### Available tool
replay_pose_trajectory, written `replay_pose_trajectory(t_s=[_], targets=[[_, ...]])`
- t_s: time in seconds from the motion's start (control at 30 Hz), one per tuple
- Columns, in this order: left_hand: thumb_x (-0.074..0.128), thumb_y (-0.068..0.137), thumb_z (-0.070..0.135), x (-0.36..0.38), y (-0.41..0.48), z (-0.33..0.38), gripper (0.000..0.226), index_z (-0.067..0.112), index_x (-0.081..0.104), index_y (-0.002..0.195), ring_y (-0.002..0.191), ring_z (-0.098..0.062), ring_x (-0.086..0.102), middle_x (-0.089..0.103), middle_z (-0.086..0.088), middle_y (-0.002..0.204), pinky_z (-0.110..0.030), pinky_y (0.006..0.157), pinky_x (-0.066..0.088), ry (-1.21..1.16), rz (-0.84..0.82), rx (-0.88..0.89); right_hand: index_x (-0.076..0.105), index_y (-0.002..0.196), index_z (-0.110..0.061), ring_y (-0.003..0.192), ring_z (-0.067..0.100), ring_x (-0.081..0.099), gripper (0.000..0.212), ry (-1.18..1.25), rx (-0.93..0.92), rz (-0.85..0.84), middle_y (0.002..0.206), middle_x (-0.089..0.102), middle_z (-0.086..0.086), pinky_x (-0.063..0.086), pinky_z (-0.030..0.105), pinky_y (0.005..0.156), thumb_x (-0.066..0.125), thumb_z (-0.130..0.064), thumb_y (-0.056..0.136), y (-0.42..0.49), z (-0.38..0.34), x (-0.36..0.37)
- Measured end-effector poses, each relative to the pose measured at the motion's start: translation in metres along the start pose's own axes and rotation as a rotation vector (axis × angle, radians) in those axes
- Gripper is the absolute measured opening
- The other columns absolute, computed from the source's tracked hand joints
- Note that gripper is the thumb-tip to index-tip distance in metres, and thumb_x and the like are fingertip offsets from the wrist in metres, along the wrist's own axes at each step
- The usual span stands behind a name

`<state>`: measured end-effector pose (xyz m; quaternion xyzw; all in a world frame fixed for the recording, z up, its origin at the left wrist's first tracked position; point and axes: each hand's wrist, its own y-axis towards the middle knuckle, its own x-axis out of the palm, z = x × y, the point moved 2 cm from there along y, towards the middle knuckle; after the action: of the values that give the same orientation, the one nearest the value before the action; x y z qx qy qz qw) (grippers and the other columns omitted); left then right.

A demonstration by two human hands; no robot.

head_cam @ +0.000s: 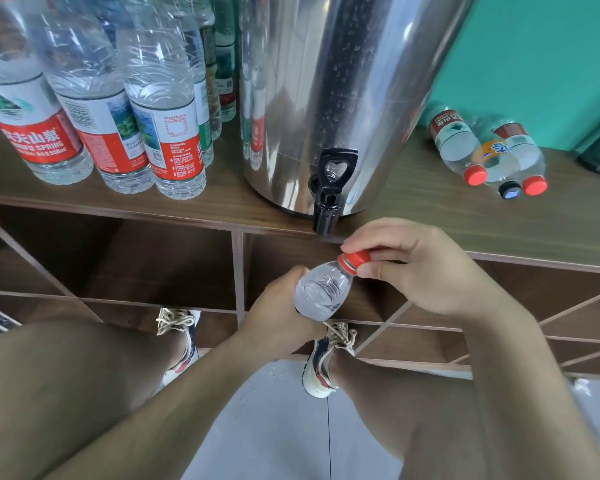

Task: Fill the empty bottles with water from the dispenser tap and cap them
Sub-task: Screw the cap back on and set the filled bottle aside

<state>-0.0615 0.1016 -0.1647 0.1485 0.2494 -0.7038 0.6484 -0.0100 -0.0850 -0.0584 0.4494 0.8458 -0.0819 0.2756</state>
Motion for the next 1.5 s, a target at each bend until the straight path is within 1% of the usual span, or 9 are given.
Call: replay_pose_trajectory(t_s=[0.13, 0.33, 0.43, 0.6, 0.67, 0.8, 0.97, 1.2, 1.5], targets=[[0.088, 0.066, 0.014, -0.01, -0.005, 0.013, 0.056, 0.035, 0.053, 0.103, 0.086, -0.005, 0.064, 0.063, 0.014, 0.091, -0.027, 0.076, 0.058, -0.045, -0.087, 0.017, 0.08, 0.103, -0.017, 0.103, 0.014, 0.074, 0.037, 0.036, 0.002, 0.003, 0.109, 0.074, -0.004, 0.056, 0.022, 0.094, 0.076, 0.014, 0.083, -0.004, -0.013, -0.011], [0.087, 0.064, 0.011, -0.016, -0.019, 0.028, 0.055, 0.035, 0.056, 0.102, 0.087, 0.004, 0.063, 0.063, 0.025, 0.094, -0.027, 0.074, 0.058, -0.075, -0.157, 0.066, 0.071, 0.104, -0.033, 0.083, 0.006, 0.058, 0.013, -0.357, 0.075, 0.059, 0.093, 0.062, -0.011, 0.043, 0.015, 0.076, 0.076, -0.027, 0.093, -0.021, -0.023, -0.013], [0.085, 0.065, 0.003, -0.019, -0.024, 0.042, 0.055, 0.029, 0.06, 0.106, 0.09, -0.009, 0.067, 0.067, 0.011, 0.093, -0.029, 0.076, 0.059, -0.11, -0.214, 0.12, 0.064, 0.102, -0.02, 0.077, 0.012, 0.054, 0.033, -0.612, -0.142, 0.108, 0.085, 0.059, -0.008, 0.043, 0.024, 0.07, 0.05, -0.05, 0.104, -0.032, -0.026, -0.004], [0.086, 0.062, 0.006, -0.016, -0.038, 0.065, 0.058, 0.03, 0.061, 0.109, 0.09, -0.014, 0.069, 0.07, 0.009, 0.097, -0.039, 0.08, 0.06, -0.067, -0.319, 0.249, 0.054, 0.066, -0.009, 0.067, 0.021, 0.028, 0.054, -0.851, -0.592, 0.169, 0.067, 0.043, 0.003, 0.031, 0.037, 0.056, 0.036, -0.035, 0.11, -0.043, -0.04, -0.023], [0.084, 0.06, 0.014, -0.013, -0.042, 0.07, 0.054, 0.029, 0.06, 0.106, 0.089, -0.011, 0.068, 0.07, 0.012, 0.097, -0.044, 0.081, 0.058, -0.084, -0.257, 0.273, 0.046, 0.058, -0.015, 0.064, 0.021, 0.027, 0.054, -0.859, -0.462, 0.223, 0.059, 0.04, -0.002, 0.031, 0.037, 0.055, 0.036, -0.035, 0.108, -0.038, -0.048, -0.025], [0.082, 0.057, 0.019, -0.01, -0.043, 0.078, 0.053, 0.037, 0.057, 0.1, 0.086, -0.003, 0.066, 0.068, 0.019, 0.094, -0.041, 0.079, 0.058, -0.122, -0.048, 0.252, 0.052, 0.058, -0.012, 0.068, 0.029, 0.052, 0.067, -0.998, 0.282, 0.193, 0.059, 0.054, 0.002, 0.04, 0.036, 0.063, 0.027, -0.054, 0.103, -0.026, -0.056, -0.025], [0.083, 0.061, 0.013, -0.012, -0.043, 0.092, 0.056, 0.038, 0.058, 0.105, 0.093, -0.009, 0.068, 0.069, 0.015, 0.101, -0.042, 0.082, 0.058, -0.167, -0.185, 0.363, 0.045, 0.059, -0.013, 0.065, 0.022, 0.033, 0.056, -0.914, -0.487, 0.106, 0.059, 0.041, -0.001, 0.029, 0.036, 0.055, 0.038, -0.041, 0.107, -0.036, -0.073, -0.049], [0.073, 0.065, 0.034, 0.006, -0.04, 0.096, 0.037, 0.035, 0.053, 0.096, 0.084, -0.007, 0.061, 0.06, 0.015, 0.089, -0.023, 0.068, 0.049, -0.086, 0.133, 0.414, 0.042, 0.059, -0.006, 0.061, 0.026, 0.046, 0.057, -0.99, 0.298, 0.236, 0.06, 0.05, 0.01, 0.032, 0.033, 0.054, 0.033, -0.046, 0.099, -0.027, -0.085, -0.045], [0.09, 0.069, 0.036, 0.01, -0.039, 0.107, 0.06, 0.046, 0.044, 0.106, 0.099, 0.0, 0.062, 0.062, 0.024, 0.103, -0.025, 0.079, 0.053, -0.244, 0.149, 0.419, 0.057, 0.091, -0.021, 0.058, 0.011, 0.045, 0.041, -0.464, 0.069, 0.232, 0.065, 0.049, -0.008, 0.037, 0.021, 0.057, 0.066, -0.062, 0.09, -0.048, -0.085, -0.054]])
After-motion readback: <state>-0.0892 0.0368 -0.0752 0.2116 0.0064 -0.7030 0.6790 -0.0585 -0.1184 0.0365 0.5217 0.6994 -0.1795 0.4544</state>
